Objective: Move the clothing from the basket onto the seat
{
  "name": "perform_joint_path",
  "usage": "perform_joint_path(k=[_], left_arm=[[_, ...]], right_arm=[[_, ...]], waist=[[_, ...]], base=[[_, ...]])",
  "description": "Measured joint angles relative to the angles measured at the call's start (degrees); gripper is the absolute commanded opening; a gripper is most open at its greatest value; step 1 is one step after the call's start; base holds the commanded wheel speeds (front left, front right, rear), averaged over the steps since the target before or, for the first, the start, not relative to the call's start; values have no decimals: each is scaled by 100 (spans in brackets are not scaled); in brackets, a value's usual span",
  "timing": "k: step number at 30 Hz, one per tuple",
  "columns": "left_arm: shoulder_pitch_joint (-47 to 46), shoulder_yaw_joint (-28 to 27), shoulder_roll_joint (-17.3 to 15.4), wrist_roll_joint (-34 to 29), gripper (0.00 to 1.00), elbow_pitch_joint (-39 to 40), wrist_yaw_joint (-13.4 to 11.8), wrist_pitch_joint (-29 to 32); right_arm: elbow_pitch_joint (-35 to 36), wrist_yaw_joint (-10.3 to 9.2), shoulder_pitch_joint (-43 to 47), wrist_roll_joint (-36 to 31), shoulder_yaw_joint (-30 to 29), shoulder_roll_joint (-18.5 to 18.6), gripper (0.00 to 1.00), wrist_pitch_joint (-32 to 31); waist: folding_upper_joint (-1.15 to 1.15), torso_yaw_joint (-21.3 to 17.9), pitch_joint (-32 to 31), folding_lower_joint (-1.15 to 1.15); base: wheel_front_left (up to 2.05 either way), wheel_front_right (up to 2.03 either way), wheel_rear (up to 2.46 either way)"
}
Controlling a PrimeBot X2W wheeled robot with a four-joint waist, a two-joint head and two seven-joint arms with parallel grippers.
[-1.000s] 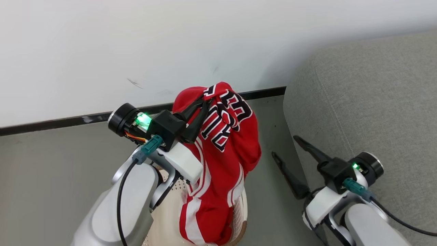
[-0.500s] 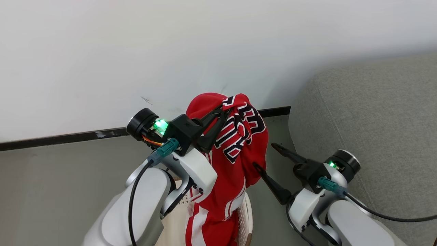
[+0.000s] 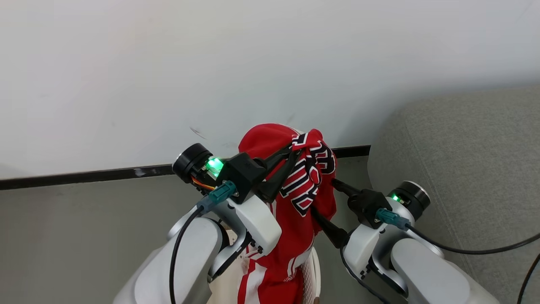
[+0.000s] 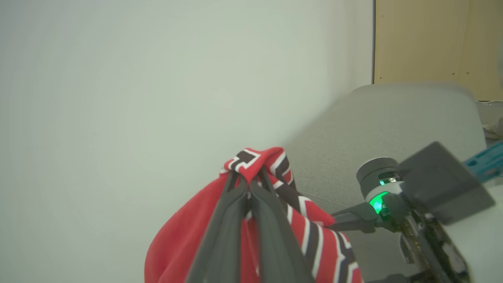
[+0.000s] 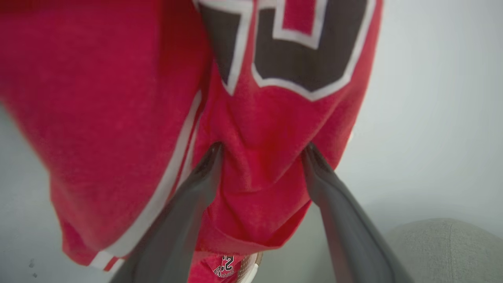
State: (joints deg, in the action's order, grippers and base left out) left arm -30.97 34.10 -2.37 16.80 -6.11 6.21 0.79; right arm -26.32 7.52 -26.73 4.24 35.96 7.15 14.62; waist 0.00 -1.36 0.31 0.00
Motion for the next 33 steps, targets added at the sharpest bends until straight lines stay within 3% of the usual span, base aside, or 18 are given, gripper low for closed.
perform_joint_path(k=[4, 5, 6, 8, 17, 29, 30, 31, 33], left_arm=[[36, 75, 0, 85, 0, 73, 0, 27], [50, 90, 1, 87, 0, 88, 0, 44], [75, 102, 1, 103, 0, 108, 0, 56], [98, 121, 1, 127, 0, 121, -1, 70], [213, 110, 4, 234, 0, 151, -129, 100], [627, -29, 1, 398, 0, -7, -332, 81], [662, -36, 1, 399, 5, -20, -339, 60], [700, -42, 2, 422, 21, -26, -358, 47], [739, -46, 0, 465, 41, -46, -380, 12]], right_arm=[[-51, 0, -144, -1, 16, -55, 100, 0], [-87, 0, -183, -4, 41, -71, 90, 0], [-125, 0, -204, -20, 65, -85, 45, 0], [-167, 0, -207, -25, 107, -88, 0, 0], [-233, 0, -207, -5, 104, -122, 0, 0], [105, 0, -180, 74, -723, 153, 0, 0], [171, 0, -179, 74, -803, 185, 0, 0], [232, 0, -179, 73, -894, 216, 0, 0], [358, 0, -178, 68, -1059, 288, 0, 0]], waist=[[0, 56, -41, 0], [0, 69, -49, 0], [0, 82, -58, 0], [0, 94, -65, 0], [0, 137, -89, 0], [0, -11, -59, 0], [0, -30, -56, 0], [0, -51, -52, 0], [0, -97, -46, 0]], base=[[0, 0, 0], [0, 0, 0], [0, 0, 0], [0, 0, 0], [0, 0, 0], [0, 0, 0], [0, 0, 0], [0, 0, 0], [0, 0, 0]])
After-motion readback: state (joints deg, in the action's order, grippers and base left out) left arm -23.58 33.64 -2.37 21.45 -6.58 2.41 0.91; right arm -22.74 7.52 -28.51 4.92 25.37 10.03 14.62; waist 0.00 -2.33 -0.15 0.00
